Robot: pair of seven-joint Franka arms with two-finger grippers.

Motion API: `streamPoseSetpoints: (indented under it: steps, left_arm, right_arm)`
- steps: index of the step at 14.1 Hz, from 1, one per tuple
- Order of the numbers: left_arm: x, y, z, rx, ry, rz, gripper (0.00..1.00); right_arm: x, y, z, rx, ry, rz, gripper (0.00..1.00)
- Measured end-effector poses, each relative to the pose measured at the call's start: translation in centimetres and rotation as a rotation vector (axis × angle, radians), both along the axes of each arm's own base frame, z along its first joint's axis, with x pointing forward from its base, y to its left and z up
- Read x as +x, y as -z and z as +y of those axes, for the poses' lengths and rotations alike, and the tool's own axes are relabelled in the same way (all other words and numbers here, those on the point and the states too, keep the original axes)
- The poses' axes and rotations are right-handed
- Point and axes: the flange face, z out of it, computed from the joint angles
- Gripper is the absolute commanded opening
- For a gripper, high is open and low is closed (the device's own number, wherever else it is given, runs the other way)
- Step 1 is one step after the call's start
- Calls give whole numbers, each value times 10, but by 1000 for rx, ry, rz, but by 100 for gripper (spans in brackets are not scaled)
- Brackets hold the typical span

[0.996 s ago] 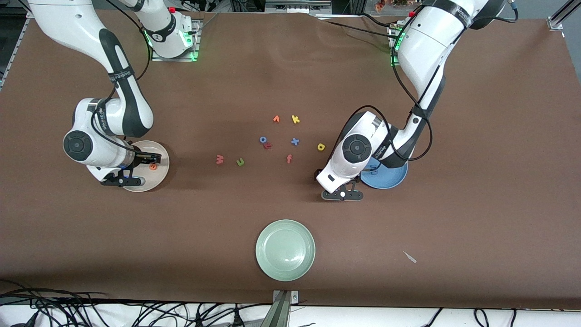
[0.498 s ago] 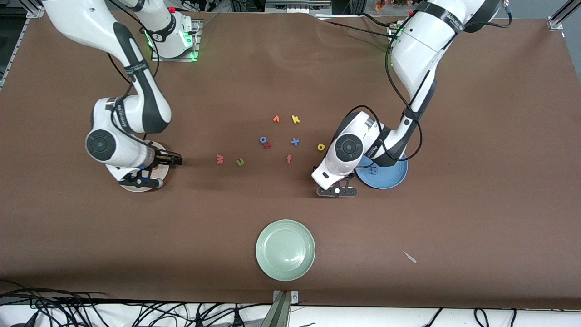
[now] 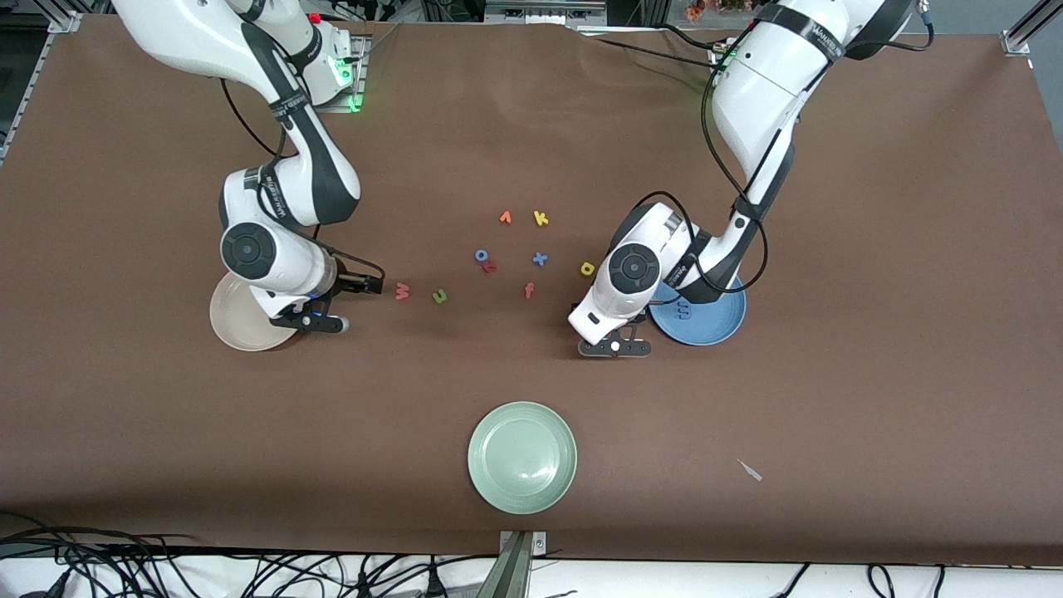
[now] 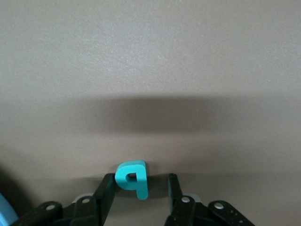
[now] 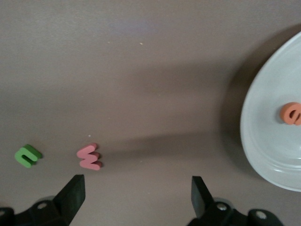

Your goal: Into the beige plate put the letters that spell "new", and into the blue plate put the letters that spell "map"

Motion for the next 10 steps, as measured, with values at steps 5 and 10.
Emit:
streamPoseSetpoints:
  steps: [5,10]
  left_arm:
    - [2,0,4,3,-5,-3,21]
    - [7,-4,9,2,-14,-10,12]
  right_arm:
    - [-14,17,20,26,-13,-50,100]
    - [-43,47,55,33,-11,-84,100]
